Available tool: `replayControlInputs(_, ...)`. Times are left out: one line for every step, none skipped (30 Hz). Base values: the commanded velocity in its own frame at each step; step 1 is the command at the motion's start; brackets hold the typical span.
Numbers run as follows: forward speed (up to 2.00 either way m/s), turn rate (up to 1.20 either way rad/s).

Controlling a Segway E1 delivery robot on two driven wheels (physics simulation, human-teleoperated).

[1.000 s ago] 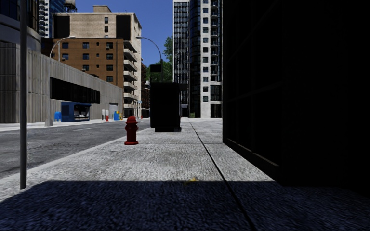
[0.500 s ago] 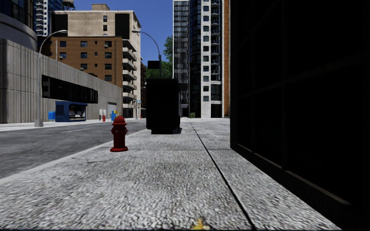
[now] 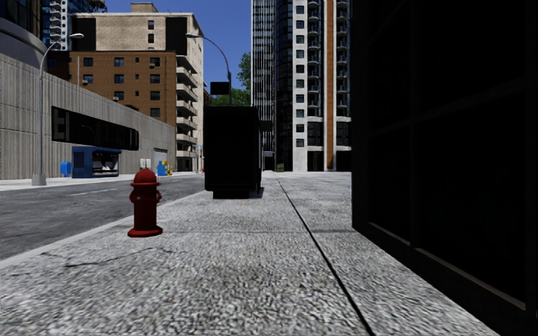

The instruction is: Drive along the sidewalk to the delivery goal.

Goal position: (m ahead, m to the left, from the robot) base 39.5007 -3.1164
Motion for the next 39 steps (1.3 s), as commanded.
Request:
replayControlInputs(1.9, 0.0)
replayControlInputs(1.9, 0.0)
replayControlInputs(1.9, 0.0)
replayControlInputs(1.9, 0.0)
replayControlInputs(1.9, 0.0)
replayControlInputs(1.9, 0.0)
replayControlInputs(1.9, 0.0)
replayControlInputs(1.9, 0.0)
replayControlInputs(1.9, 0.0)
replayControlInputs(1.9, 0.0)
replayControlInputs(1.9, 0.0)
replayControlInputs(1.9, 0.0)
replayControlInputs(1.9, 0.0)
replayControlInputs(1.9, 0.0)
replayControlInputs(1.9, 0.0)
replayControlInputs(1.9, 0.0)
replayControlInputs(1.9, 0.0)
replayControlInputs(1.9, -0.03)
replayControlInputs(1.9, -0.03)
replayControlInputs(1.9, -0.03)
replayControlInputs(1.9, -0.04)
replayControlInputs(1.9, -0.04)
replayControlInputs(1.9, -0.04)
replayControlInputs(1.9, -0.1)
replayControlInputs(1.9, -0.19)
replayControlInputs(1.9, -0.28)
replayControlInputs(1.9, -0.28)
replayControlInputs(1.9, -0.32)
replayControlInputs(1.9, -0.33)
replayControlInputs(1.9, -0.33)
replayControlInputs(1.9, -0.36)
replayControlInputs(1.9, -0.38)
replayControlInputs(1.9, -0.42)
replayControlInputs(1.9, -0.42)
replayControlInputs(1.9, -0.44)
replayControlInputs(1.9, -0.45)
replayControlInputs(1.9, -0.45)
replayControlInputs(1.9, -0.45)
replayControlInputs(1.9, -0.45)
